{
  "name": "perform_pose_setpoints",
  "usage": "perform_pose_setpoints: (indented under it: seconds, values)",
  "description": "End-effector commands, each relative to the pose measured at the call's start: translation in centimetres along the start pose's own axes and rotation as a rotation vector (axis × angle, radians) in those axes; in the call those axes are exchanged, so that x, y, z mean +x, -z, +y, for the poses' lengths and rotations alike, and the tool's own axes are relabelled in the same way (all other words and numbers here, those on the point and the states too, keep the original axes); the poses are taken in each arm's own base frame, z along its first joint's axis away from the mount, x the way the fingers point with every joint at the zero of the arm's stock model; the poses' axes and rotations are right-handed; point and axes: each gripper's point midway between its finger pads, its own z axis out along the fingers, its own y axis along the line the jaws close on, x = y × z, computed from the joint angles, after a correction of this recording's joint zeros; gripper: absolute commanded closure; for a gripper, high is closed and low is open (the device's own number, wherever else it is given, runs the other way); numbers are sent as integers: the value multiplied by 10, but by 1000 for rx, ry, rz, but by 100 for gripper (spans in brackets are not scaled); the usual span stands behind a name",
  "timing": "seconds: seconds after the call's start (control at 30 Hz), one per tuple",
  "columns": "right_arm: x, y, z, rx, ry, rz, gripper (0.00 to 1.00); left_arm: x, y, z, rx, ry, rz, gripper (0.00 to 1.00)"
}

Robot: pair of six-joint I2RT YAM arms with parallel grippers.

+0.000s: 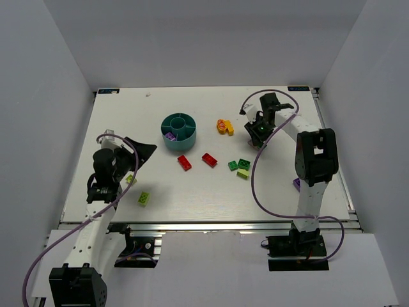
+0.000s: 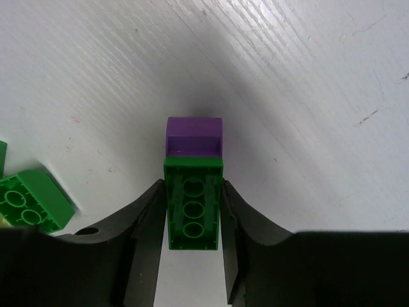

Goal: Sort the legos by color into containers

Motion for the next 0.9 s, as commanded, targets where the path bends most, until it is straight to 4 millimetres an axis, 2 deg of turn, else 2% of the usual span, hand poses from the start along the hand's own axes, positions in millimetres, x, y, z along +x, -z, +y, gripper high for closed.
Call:
perform_pose_setpoints:
  seconds: [0.0,0.13,0.17,0.23,0.27,0.33,0.37,0.4,0.47,0.63,0.7,0.73,0.8,0.83,0.87]
  values:
    - [-43,43,3,-18,43,-169,100,3,4,-31,167,42,26,23]
    - [-83,106,44,-184,136,-418,100,2,8,-70,300,38,32,23]
    - [-92,123,71,-312,179,-504,100,7,8,-81,328,31,52,23]
    - [-104,158,100,-417,238,-630,100,10,4,-96,365,26,74,23]
    - [-106,174,123,-537,261,-704,100,14,7,-114,407,14,93,23]
    - [-112,198,146,-596,315,-785,100,14,3,-128,439,16,104,23]
    - [-118,204,152,-599,352,-826,100,12,5,-139,466,16,102,23]
    - [-117,209,165,-616,374,-839,100,12,6,-148,496,17,102,22]
    - [-118,215,174,-624,418,-870,100,12,5,-160,520,51,110,22]
    - [-121,225,187,-606,504,-944,100,14,4,-185,585,87,135,22]
    - [-125,232,191,-667,462,-954,100,19,3,-195,606,80,140,22]
    - [-129,244,196,-740,411,-959,100,21,3,-197,619,52,132,22]
    - [-133,252,201,-832,316,-932,100,25,9,-210,678,1,109,22]
    - [-139,258,202,-841,367,-986,100,28,11,-212,706,-65,85,22]
    - [-136,266,210,-942,206,-910,100,34,17,-219,740,-97,76,22]
